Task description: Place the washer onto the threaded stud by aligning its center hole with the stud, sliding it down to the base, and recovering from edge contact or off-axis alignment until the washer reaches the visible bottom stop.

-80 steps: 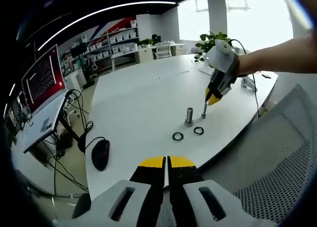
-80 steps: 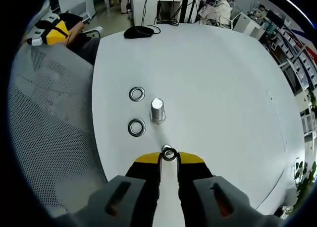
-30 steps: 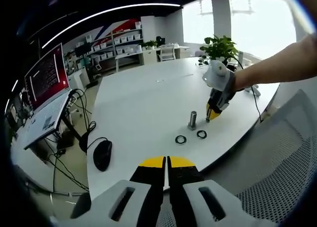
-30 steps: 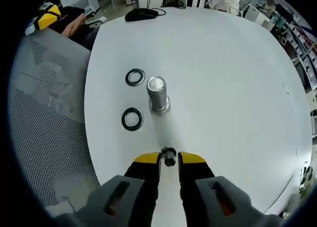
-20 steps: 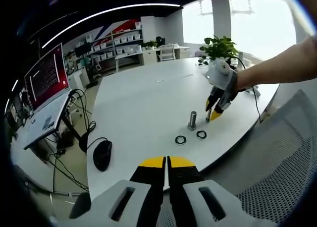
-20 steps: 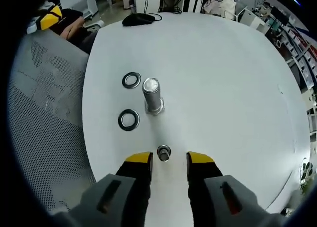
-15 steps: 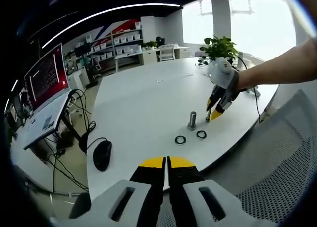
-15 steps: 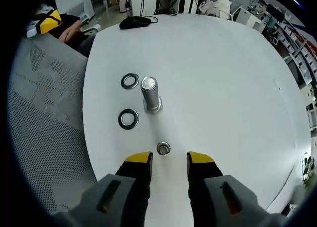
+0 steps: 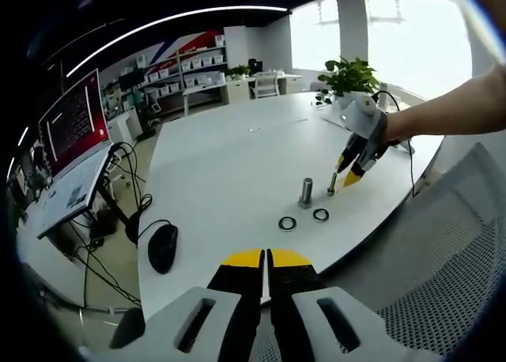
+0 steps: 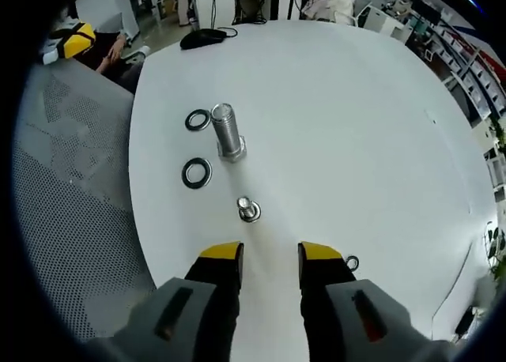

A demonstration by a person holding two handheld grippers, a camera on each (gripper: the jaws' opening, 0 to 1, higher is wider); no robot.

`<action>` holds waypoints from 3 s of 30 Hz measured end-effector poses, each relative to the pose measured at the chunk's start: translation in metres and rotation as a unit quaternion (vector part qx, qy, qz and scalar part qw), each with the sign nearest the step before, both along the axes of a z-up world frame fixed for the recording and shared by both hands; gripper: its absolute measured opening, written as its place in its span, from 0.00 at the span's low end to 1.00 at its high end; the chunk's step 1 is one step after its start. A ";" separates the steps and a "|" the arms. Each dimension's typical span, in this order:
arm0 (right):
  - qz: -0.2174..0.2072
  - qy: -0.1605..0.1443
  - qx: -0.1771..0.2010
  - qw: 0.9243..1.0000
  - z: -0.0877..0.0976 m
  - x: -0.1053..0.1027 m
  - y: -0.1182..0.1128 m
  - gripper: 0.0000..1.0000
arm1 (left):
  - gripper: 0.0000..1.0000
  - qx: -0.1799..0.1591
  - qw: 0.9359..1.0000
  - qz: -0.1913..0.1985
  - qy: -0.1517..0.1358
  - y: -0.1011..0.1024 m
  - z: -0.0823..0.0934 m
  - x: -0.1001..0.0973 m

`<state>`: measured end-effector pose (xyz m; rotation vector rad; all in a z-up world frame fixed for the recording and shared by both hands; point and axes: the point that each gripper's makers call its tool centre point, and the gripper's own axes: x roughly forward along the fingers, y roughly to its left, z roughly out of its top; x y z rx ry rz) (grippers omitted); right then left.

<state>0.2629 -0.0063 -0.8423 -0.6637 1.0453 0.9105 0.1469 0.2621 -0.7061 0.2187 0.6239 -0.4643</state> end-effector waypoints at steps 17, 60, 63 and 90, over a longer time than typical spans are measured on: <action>-0.078 -0.012 -0.029 0.996 -0.010 0.021 -0.048 0.28 | 0.00 -0.001 1.000 0.001 -0.001 0.000 0.001 0.000; -0.170 -0.019 0.034 0.985 -0.024 0.062 -0.065 0.15 | 0.00 -0.007 1.000 0.006 -0.008 0.001 0.003 0.003; -0.170 -0.021 0.035 0.985 -0.024 0.063 -0.065 0.15 | 0.00 -0.007 1.000 0.005 -0.008 0.000 0.003 0.002; -0.110 -0.049 0.032 0.992 -0.002 0.053 -0.040 0.14 | 0.00 -0.009 1.000 0.004 -0.011 0.000 0.004 0.003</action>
